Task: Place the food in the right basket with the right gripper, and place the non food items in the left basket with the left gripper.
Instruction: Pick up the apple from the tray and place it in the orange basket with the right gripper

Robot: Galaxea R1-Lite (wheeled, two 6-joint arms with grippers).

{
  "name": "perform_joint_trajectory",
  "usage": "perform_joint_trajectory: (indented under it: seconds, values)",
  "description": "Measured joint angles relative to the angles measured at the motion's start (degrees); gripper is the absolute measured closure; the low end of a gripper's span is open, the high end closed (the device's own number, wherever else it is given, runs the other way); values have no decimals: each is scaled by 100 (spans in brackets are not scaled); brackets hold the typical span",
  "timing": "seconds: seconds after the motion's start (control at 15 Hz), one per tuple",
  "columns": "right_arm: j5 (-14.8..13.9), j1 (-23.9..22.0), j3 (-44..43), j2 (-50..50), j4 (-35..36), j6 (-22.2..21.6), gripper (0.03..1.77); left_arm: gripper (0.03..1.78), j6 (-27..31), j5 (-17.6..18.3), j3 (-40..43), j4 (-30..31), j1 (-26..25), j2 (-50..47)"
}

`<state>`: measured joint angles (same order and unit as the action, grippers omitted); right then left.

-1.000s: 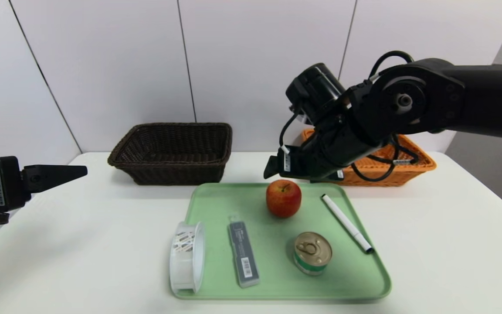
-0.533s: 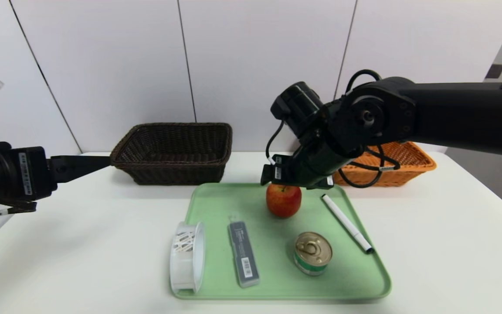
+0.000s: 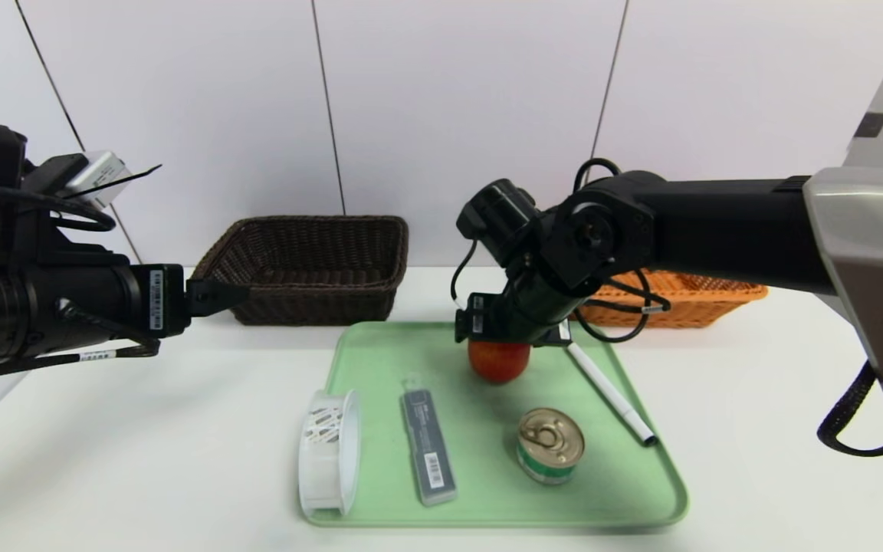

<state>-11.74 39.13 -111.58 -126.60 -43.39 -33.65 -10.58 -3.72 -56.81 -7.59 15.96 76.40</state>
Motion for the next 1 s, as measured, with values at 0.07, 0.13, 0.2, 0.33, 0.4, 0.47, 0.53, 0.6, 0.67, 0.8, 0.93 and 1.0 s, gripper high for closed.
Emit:
perform_joint_trajectory:
  seconds: [0.07,0.13,0.2,0.33,0.4,0.47,0.53,0.6,0.67,0.8,0.93,1.0]
  values:
    - [2,2,-2,-50,-2,0,10,12,-5,0,-44,-1,57,63]
    - [4,2,-2,-99,4,-2,10,12,-7,-2,-82,0,88,113]
    - [0,2,-2,-149,17,-2,10,12,-7,-13,-107,5,112,157]
    - [-2,4,-5,-232,39,22,10,12,-5,-20,-138,2,135,207]
    - [-27,4,-5,-276,54,33,10,12,-7,-22,-138,2,146,221]
    - [-55,2,-7,-311,67,38,28,12,-7,-18,-135,2,154,224]
    - [-55,-7,-11,-330,76,41,43,12,-16,-20,-123,0,156,224]
    - [-57,-9,-13,-341,78,49,49,12,-22,-20,-116,2,156,223]
    - [-57,-9,-16,-336,78,51,51,12,-24,-20,-107,0,157,218]
    - [-50,-11,-13,-304,50,51,52,12,-24,-20,-107,5,157,205]
    - [-46,9,-13,-143,50,52,52,12,-24,-29,-123,7,156,201]
    - [-44,48,-13,-2,61,55,52,12,-24,-50,-123,10,156,201]
